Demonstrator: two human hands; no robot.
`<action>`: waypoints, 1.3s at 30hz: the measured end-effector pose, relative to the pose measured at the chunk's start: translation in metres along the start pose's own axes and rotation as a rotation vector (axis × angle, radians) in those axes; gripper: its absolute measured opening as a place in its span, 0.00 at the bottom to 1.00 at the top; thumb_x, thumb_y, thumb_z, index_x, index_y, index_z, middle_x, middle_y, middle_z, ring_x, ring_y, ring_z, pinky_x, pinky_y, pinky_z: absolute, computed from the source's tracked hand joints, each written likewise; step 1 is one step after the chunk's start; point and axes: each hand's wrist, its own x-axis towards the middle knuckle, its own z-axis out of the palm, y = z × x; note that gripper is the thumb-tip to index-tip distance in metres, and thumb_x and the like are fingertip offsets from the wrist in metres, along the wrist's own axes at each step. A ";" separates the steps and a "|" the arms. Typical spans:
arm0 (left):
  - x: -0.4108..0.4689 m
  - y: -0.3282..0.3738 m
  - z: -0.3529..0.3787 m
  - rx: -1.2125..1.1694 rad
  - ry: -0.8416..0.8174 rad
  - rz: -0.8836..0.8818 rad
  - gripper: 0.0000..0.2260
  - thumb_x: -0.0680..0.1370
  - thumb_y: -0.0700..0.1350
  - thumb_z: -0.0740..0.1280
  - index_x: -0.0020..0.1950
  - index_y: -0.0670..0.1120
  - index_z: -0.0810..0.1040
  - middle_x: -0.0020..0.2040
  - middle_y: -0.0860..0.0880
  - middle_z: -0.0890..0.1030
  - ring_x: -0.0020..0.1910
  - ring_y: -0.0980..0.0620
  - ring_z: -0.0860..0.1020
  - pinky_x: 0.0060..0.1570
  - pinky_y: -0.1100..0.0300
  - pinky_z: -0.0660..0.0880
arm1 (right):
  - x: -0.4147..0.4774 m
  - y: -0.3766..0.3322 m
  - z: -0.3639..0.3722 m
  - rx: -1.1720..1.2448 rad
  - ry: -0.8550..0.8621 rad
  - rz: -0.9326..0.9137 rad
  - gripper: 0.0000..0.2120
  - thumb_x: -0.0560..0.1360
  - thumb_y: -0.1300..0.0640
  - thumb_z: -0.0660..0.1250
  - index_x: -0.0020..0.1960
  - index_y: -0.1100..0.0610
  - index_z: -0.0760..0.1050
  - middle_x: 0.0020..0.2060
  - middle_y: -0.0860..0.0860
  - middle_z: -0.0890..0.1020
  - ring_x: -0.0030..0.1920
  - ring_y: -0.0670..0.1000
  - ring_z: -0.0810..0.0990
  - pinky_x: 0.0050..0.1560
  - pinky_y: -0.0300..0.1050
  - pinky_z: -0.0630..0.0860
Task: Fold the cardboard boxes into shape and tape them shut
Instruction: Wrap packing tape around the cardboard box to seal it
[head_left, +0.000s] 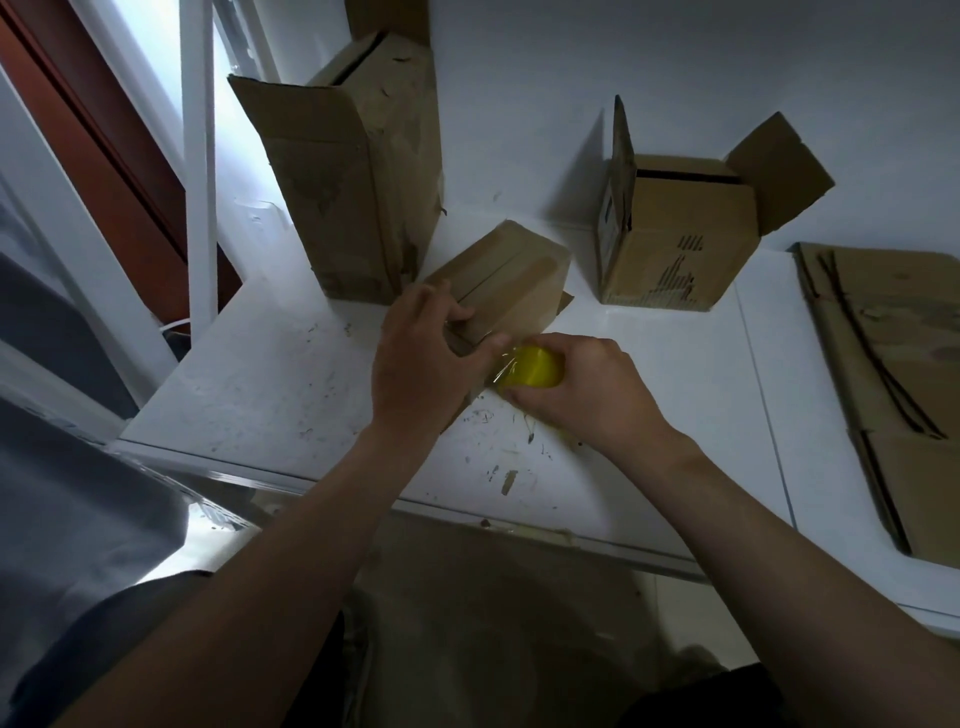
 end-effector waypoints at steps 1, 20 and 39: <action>-0.001 0.000 0.002 0.014 0.014 0.015 0.21 0.72 0.61 0.74 0.54 0.47 0.78 0.62 0.48 0.77 0.63 0.47 0.75 0.58 0.57 0.76 | 0.002 -0.001 0.001 0.005 0.001 -0.011 0.26 0.69 0.40 0.78 0.65 0.44 0.78 0.51 0.45 0.84 0.46 0.45 0.78 0.40 0.31 0.67; 0.013 -0.026 -0.035 -0.150 -0.200 0.082 0.28 0.63 0.61 0.78 0.56 0.47 0.82 0.62 0.47 0.76 0.63 0.45 0.75 0.59 0.39 0.76 | -0.004 -0.003 -0.016 0.061 -0.067 -0.091 0.28 0.69 0.36 0.75 0.67 0.40 0.75 0.62 0.42 0.79 0.57 0.45 0.76 0.53 0.40 0.75; 0.029 -0.038 -0.058 -0.148 -0.450 0.171 0.19 0.71 0.48 0.78 0.60 0.52 0.81 0.73 0.53 0.74 0.78 0.51 0.65 0.75 0.40 0.64 | -0.031 -0.012 -0.007 -0.040 -0.167 -0.235 0.37 0.65 0.23 0.63 0.69 0.40 0.74 0.45 0.38 0.78 0.36 0.36 0.73 0.39 0.35 0.70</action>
